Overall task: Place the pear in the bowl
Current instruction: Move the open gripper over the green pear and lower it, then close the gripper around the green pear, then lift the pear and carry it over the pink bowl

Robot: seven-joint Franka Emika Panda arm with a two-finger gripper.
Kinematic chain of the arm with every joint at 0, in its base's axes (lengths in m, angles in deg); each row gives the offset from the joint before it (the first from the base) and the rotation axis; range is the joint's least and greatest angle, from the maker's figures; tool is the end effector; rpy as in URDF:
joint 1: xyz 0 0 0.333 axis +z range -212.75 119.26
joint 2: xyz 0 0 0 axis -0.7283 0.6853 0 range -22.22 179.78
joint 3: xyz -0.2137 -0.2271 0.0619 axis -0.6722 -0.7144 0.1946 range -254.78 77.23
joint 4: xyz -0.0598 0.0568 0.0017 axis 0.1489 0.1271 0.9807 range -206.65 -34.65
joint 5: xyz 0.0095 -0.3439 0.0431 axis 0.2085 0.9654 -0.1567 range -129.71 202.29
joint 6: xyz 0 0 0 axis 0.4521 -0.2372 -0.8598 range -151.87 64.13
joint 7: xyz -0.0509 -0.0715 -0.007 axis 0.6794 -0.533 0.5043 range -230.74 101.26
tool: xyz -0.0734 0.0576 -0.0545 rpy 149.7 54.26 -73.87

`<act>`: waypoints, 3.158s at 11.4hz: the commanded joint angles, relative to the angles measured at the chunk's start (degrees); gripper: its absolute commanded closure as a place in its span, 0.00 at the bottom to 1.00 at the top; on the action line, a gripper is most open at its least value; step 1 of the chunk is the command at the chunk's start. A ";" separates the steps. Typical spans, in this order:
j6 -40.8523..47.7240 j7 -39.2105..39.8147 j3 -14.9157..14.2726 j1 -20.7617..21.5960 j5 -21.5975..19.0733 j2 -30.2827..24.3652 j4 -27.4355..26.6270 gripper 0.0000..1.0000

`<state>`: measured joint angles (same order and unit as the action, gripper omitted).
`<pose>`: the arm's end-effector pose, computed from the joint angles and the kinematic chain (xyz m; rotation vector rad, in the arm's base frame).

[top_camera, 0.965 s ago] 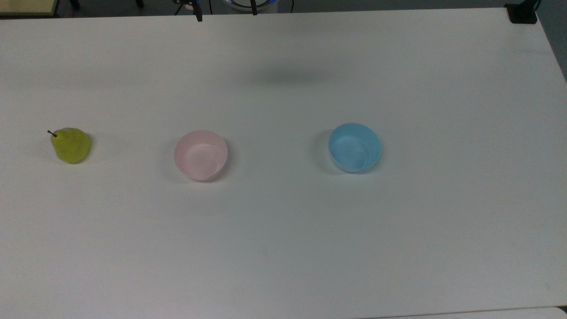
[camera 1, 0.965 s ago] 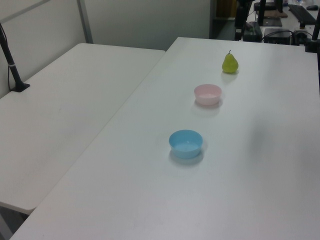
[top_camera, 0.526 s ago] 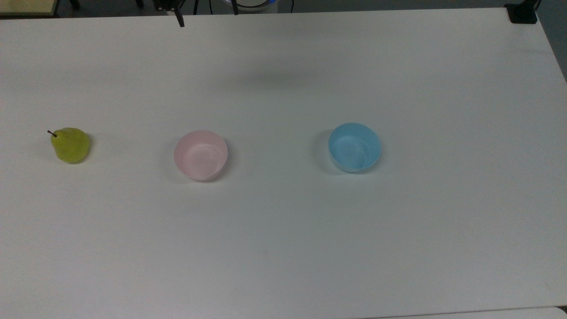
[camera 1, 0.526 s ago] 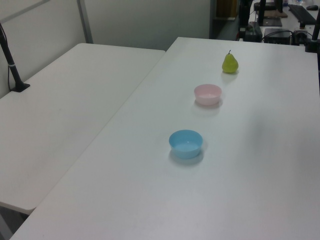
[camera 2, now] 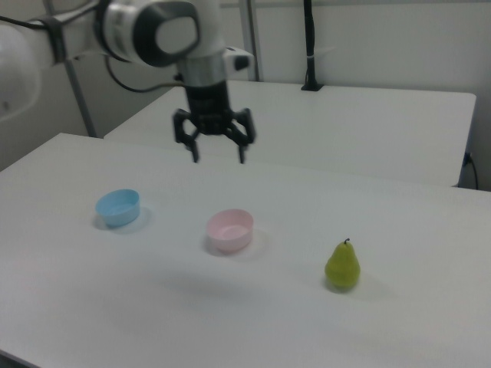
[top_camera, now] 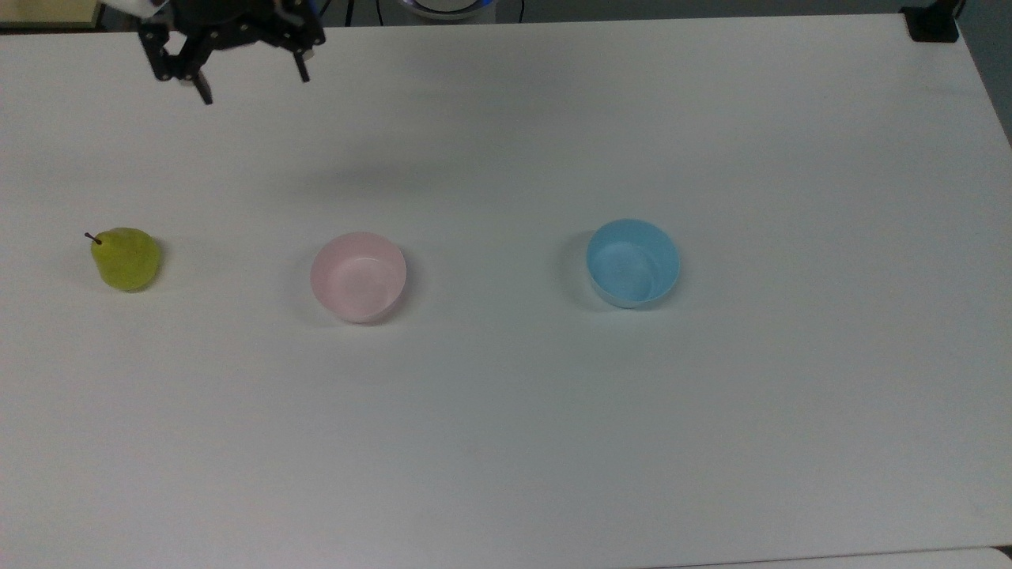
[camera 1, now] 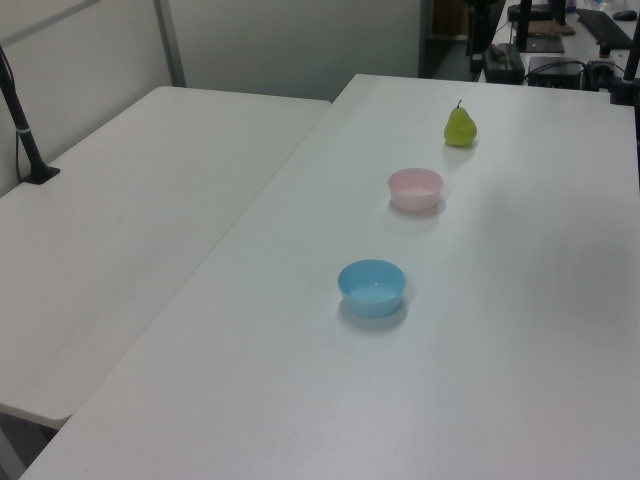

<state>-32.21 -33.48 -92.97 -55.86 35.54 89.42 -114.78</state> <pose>0.5571 -0.1263 0.5774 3.0988 0.4898 0.0150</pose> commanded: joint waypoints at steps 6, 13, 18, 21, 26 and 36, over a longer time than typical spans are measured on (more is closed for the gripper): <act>-18.74 10.22 -0.55 -10.74 5.39 16.06 3.26 0.00; -28.23 10.57 -0.73 -14.00 5.76 22.66 3.09 0.00; -29.12 10.22 -0.64 -14.09 5.41 23.63 2.74 0.37; -30.07 10.31 -0.47 -14.00 5.49 24.69 2.74 0.59; -31.14 10.57 -0.20 -14.09 5.41 24.95 2.12 1.00; -17.09 7.78 0.33 -10.76 4.70 13.72 2.82 1.00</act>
<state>-54.53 -23.66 -92.54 -68.99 40.55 108.83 -110.82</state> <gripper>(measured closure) 0.511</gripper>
